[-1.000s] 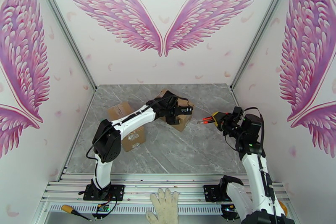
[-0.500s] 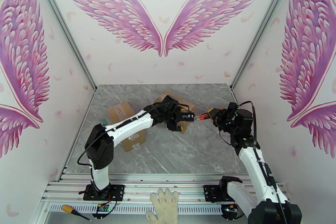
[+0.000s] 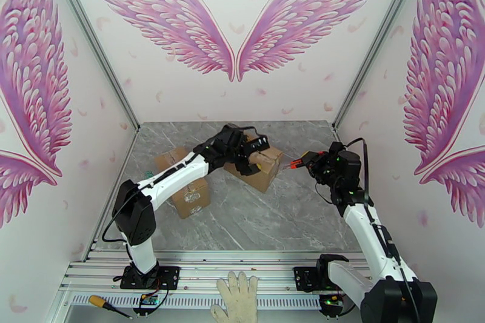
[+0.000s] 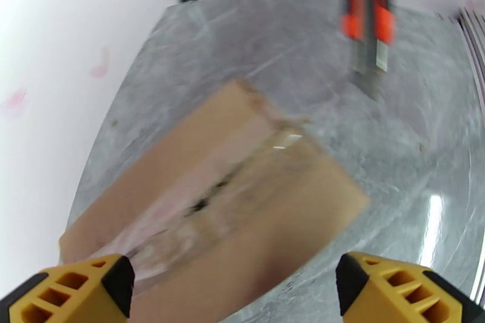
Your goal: Unpack the express box
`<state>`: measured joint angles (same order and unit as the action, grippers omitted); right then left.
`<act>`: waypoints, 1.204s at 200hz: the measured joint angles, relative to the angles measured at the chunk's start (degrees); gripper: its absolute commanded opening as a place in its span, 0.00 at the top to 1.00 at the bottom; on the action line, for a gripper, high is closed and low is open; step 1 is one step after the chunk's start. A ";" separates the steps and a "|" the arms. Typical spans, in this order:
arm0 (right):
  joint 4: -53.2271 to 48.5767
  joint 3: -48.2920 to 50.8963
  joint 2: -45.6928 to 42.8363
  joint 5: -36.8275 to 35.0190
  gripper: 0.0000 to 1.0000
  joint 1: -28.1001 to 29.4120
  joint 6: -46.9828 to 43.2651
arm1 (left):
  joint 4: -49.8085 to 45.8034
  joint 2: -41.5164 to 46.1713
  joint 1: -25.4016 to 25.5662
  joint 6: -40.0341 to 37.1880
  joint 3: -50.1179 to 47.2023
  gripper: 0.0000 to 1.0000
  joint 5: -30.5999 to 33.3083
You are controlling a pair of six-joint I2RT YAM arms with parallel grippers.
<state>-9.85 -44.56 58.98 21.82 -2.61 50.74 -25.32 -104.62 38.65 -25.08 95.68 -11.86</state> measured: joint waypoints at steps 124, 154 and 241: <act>-16.15 -14.97 19.87 -36.68 1.00 24.30 -19.37 | -8.87 -14.01 -15.21 38.71 11.56 0.14 -4.68; -16.74 -21.57 26.53 -40.61 1.00 24.55 -23.82 | -6.38 -13.51 -14.97 41.05 7.28 0.16 -9.25; -14.60 -37.77 41.64 -39.23 1.00 20.85 -37.05 | -3.23 1.01 -9.70 45.57 -11.85 0.14 -11.80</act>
<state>-24.45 -82.32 100.62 -17.41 18.24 13.69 -28.56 -103.61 28.95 20.49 83.83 -23.66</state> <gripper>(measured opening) 0.206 0.853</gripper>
